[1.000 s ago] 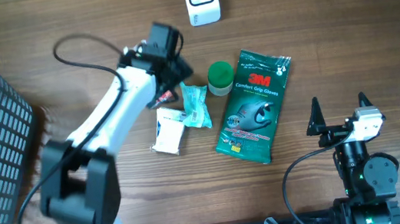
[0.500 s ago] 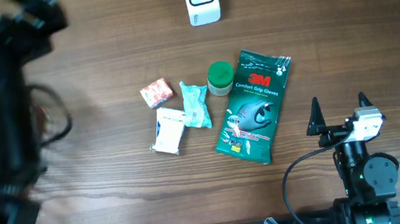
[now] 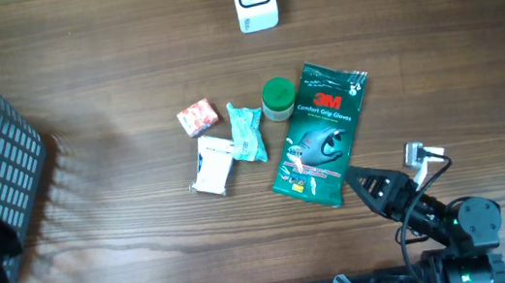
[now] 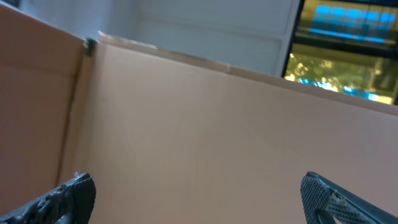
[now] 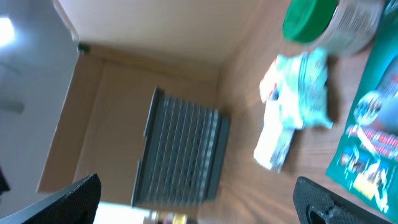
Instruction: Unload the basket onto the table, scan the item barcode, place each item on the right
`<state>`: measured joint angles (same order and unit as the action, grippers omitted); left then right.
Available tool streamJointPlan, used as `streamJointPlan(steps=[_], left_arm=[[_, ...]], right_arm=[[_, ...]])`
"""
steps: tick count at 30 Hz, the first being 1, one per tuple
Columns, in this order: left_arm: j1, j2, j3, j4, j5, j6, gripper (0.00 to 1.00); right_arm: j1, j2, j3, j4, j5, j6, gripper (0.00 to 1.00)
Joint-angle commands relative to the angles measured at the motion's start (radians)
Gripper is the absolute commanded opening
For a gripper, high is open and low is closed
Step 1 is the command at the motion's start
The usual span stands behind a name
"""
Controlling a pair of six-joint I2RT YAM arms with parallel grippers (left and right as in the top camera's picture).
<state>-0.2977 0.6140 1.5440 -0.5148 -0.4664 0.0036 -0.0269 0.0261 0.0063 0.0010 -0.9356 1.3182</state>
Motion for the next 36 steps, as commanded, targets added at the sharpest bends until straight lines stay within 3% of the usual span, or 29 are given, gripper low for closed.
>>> streamJointPlan(steps=[1, 5, 10, 12, 16, 20, 25, 28, 31, 36], left_arm=[[0.2, -0.137, -0.113, -0.001, 0.146, 0.015, 1.0], [0.157, -0.27, -0.145, -0.008, 0.249, 0.015, 1.0], [0.148, -0.431, -0.146, -0.035, 0.249, 0.015, 1.0], [0.148, -0.467, -0.156, -0.043, 0.249, 0.015, 1.0], [0.158, -0.552, -0.24, -0.042, 0.245, 0.016, 1.0], [0.206, -0.601, -0.336, -0.035, 0.229, 0.019, 1.0], [0.225, -0.606, -0.368, -0.037, 0.231, 0.019, 1.0], [0.165, -0.608, -0.368, -0.034, 0.23, 0.019, 1.0], [0.127, -0.608, -0.368, 0.013, 0.211, 0.019, 1.0], [0.125, -0.607, -0.369, 0.11, 0.188, 0.019, 1.0]], right_arm=[[0.004, 0.003, 0.031, -0.003, -0.085, 0.017, 0.99], [0.004, 0.005, 0.122, -0.158, -0.044, -0.072, 0.99], [0.004, 0.047, 0.394, -0.737, 0.186, -0.406, 1.0], [0.004, 0.113, 0.499, -0.854, 0.265, -0.483, 1.0], [0.005, 0.467, 0.8, -1.057, 0.422, -0.695, 0.99], [0.083, 0.789, 1.043, -1.13, 0.555, -0.757, 0.99], [0.515, 0.993, 1.086, -1.062, 0.911, -0.514, 1.0], [0.734, 1.189, 1.094, -0.984, 1.005, -0.444, 1.0], [0.756, 1.341, 1.143, -0.906, 0.9, -0.454, 1.0], [0.756, 1.529, 1.386, -0.949, 1.049, -0.606, 1.0]])
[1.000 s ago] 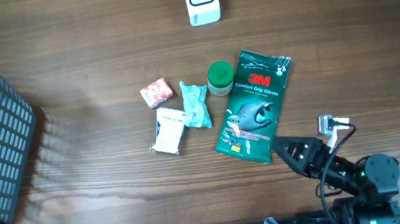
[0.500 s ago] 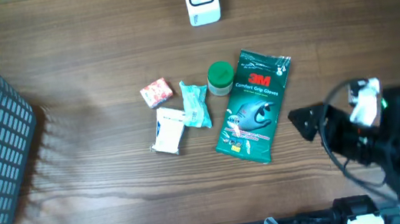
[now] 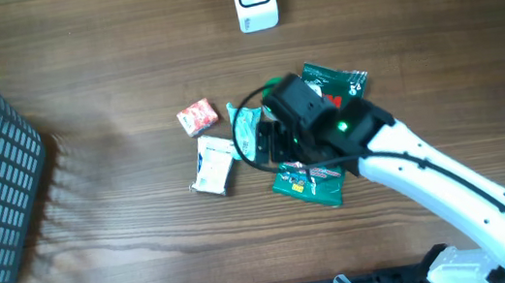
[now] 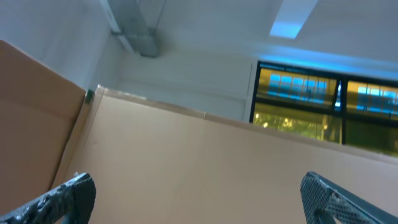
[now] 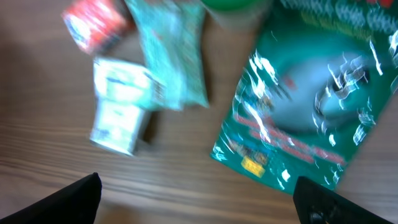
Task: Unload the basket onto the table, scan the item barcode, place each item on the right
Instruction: 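Reach the right gripper over the table and grasp the wipes pack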
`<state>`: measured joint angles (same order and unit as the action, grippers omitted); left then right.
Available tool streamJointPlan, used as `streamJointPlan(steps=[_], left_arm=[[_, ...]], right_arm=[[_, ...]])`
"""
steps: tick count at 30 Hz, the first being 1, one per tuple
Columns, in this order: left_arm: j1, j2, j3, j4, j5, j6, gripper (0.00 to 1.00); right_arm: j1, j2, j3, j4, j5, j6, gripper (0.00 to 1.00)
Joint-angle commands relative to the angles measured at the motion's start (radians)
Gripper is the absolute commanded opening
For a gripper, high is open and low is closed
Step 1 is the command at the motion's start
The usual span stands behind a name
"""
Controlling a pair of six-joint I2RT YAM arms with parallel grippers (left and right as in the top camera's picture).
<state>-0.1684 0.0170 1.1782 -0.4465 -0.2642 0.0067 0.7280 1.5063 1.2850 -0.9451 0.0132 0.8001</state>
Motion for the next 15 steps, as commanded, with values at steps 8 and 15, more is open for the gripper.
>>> streamJointPlan(steps=[8, 15], left_arm=[[-0.005, -0.008, -0.108, 0.066, -0.066, -0.044, 1.0], [-0.005, -0.008, -0.45, -0.045, -0.066, -0.045, 1.0]], right_arm=[[0.001, 0.347, 0.416, -0.068, 0.179, -0.302, 1.0], [0.038, 0.55, 0.544, -0.065, 0.251, -0.273, 1.0]])
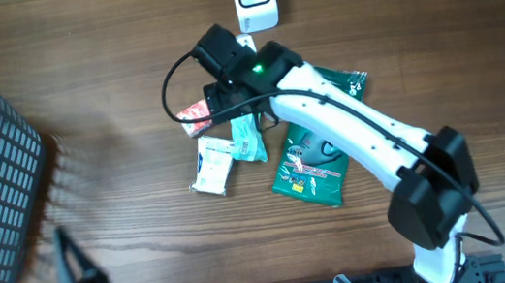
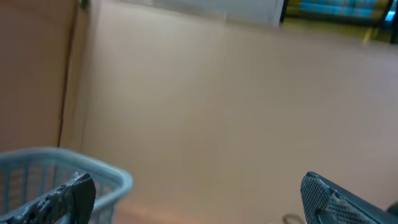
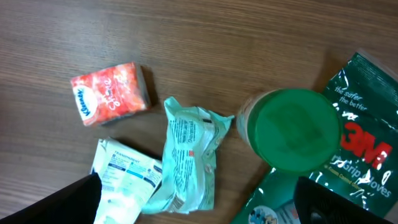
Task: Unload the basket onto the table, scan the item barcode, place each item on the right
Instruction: 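Reach the right gripper over the table and grasp the wipes pack, then lift the wipes pack and hold its barcode against the scanner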
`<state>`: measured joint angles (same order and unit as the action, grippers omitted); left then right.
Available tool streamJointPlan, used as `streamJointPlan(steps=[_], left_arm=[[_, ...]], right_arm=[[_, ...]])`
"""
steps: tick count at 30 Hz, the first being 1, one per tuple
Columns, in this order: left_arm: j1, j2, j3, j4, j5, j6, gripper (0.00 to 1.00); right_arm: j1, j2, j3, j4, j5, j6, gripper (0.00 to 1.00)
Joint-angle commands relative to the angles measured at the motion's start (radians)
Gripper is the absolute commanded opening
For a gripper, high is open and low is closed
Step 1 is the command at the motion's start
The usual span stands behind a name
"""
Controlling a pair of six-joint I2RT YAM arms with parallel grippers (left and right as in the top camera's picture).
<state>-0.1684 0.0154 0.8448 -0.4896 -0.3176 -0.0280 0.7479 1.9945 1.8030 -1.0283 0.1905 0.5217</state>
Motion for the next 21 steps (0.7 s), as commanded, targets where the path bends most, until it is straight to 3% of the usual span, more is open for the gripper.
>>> streamJointPlan(steps=[1, 8, 11, 18, 21], left_arm=[[-0.005, -0.007, -0.158, -0.002, -0.012, -0.01, 1.0], [-0.005, -0.007, -0.343, -0.017, 0.068, -0.013, 1.0], [-0.005, -0.007, -0.343, -0.069, 0.076, -0.013, 1.0], [-0.005, -0.007, -0.343, -0.167, 0.075, -0.013, 1.0], [-0.005, -0.007, -0.343, -0.235, 0.074, -0.013, 1.0]], right_arm=[[0.021, 0.08, 0.026, 0.027, 0.092, 0.005, 0.99], [0.038, 0.233, 0.026, 0.109, 0.109, 0.028, 0.99], [0.042, 0.286, 0.026, 0.106, 0.113, 0.053, 0.92], [0.042, 0.304, 0.026, 0.077, 0.075, 0.088, 0.52], [0.035, 0.302, 0.049, 0.071, -0.056, 0.083, 0.2]])
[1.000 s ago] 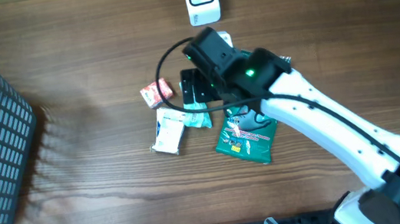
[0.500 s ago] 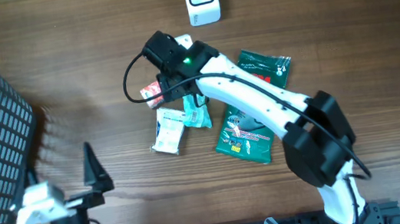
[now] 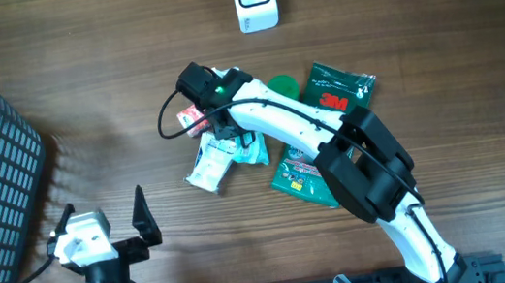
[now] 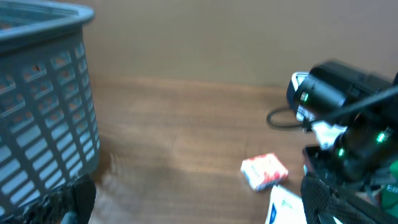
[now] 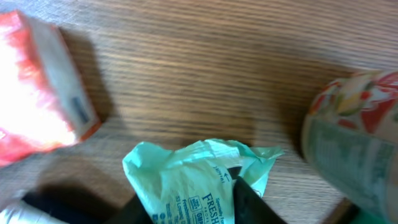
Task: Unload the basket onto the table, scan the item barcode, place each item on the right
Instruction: 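Lift the wipes pack and hold its barcode against the scanner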
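Observation:
A crumpled teal packet (image 5: 193, 174) lies in the middle of the item cluster, partly under the right arm in the overhead view (image 3: 254, 149). My right gripper (image 5: 189, 205) is down on it, one dark finger on each side, shut on the packet (image 3: 229, 137). The white scanner stands at the far edge. At the near left my left gripper (image 3: 104, 215) hangs low over the table, wide open and empty (image 4: 196, 205).
A red tissue pack (image 3: 193, 120) and a white packet (image 3: 207, 170) lie left of the teal packet. To its right are a green-lidded jar (image 3: 282, 87) and a green 3M gloves pack (image 3: 339, 89). A grey basket stands at the left edge.
My right gripper was open above the red pack and teal packet; now it is down with its fingers shut on the teal packet. The left arm now faces the table and basket.
At first my right gripper was open at the near right edge, away from the items. It then stood open over the gloves pack, then over the red pack and teal packet. Now it grips the teal packet on the table, and the left arm shows at the near left.

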`<state>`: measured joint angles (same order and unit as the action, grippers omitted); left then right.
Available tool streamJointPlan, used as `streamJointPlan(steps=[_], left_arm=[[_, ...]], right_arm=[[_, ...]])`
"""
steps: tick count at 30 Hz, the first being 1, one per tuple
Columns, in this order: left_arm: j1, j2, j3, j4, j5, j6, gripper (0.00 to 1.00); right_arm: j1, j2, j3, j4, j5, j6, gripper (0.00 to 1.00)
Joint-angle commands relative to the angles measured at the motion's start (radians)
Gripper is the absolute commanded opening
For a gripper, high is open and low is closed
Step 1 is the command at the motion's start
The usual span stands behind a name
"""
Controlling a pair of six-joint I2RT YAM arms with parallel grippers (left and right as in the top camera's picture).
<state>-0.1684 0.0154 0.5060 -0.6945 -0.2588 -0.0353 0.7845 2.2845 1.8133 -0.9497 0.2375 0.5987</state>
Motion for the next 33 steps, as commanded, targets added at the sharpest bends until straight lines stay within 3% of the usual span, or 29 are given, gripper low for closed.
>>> streamJointPlan(steps=[1, 3, 6, 10, 12, 14, 15, 17, 18, 19, 20, 22, 24, 26, 28, 30, 31, 33], left_arm=[[-0.005, -0.007, -0.004, -0.065, 0.016, -0.006, 1.0], [-0.005, -0.007, -0.004, -0.144, 0.016, -0.006, 1.0], [-0.005, -0.007, -0.004, -0.3, 0.016, -0.006, 1.0], [-0.005, -0.007, -0.005, -0.315, 0.016, -0.006, 1.0], [-0.005, -0.007, -0.005, -0.315, 0.016, -0.006, 1.0], [-0.005, -0.007, -0.005, -0.315, 0.016, -0.006, 1.0], [-0.005, -0.007, -0.005, -0.315, 0.016, -0.006, 1.0], [-0.005, -0.007, -0.005, -0.315, 0.016, -0.006, 1.0], [-0.005, -0.007, -0.005, -0.315, 0.016, -0.006, 1.0], [-0.005, -0.007, -0.005, -0.315, 0.016, -0.006, 1.0], [-0.005, -0.007, -0.005, -0.315, 0.016, -0.006, 1.0], [-0.005, -0.007, -0.005, -0.315, 0.016, -0.006, 1.0], [-0.005, -0.007, -0.005, -0.315, 0.016, -0.006, 1.0], [-0.005, -0.007, -0.005, -0.315, 0.016, -0.006, 1.0], [-0.005, -0.007, -0.005, -0.315, 0.016, -0.006, 1.0], [-0.005, -0.007, -0.005, -0.315, 0.016, -0.006, 1.0], [-0.005, -0.007, -0.005, -0.315, 0.016, -0.006, 1.0], [-0.005, -0.007, -0.005, -0.315, 0.016, -0.006, 1.0]], right_arm=[[-0.004, 0.009, 0.063, -0.027, -0.122, 0.007, 0.13], [-0.004, 0.0, 0.117, -0.089, -0.127, 0.007, 0.06], [-0.004, -0.025, 0.199, -0.194, -0.139, 0.007, 0.05], [-0.016, -0.052, 0.199, -0.239, -0.311, 0.006, 0.05], [-0.025, -0.052, 0.199, -0.237, -0.294, 0.022, 0.05], [-0.028, -0.052, 0.199, -0.216, -0.243, 0.119, 0.04], [-0.031, -0.052, 0.199, -0.214, -0.196, 0.256, 0.04], [-0.034, -0.052, 0.199, -0.206, -0.13, 0.383, 0.04], [-0.036, -0.052, 0.195, -0.207, -0.104, 0.405, 0.11], [-0.036, -0.051, 0.189, -0.208, -0.077, 0.405, 0.25], [-0.036, -0.05, 0.18, -0.208, -0.069, 0.429, 0.25], [-0.036, -0.05, 0.171, -0.254, -0.069, 0.684, 0.25], [-0.037, -0.05, 0.171, -0.258, -0.07, 0.773, 0.96], [-0.05, -0.052, 0.172, -0.275, -0.099, 0.772, 1.0], [-0.084, -0.057, 0.172, -0.326, -0.139, 0.716, 1.0], [-0.124, -0.06, 0.172, -0.315, -0.186, 0.369, 1.0], [-0.141, -0.059, 0.171, -0.288, -0.289, 0.107, 1.0], [-0.17, -0.059, 0.171, -0.275, -0.484, -0.273, 1.0]])
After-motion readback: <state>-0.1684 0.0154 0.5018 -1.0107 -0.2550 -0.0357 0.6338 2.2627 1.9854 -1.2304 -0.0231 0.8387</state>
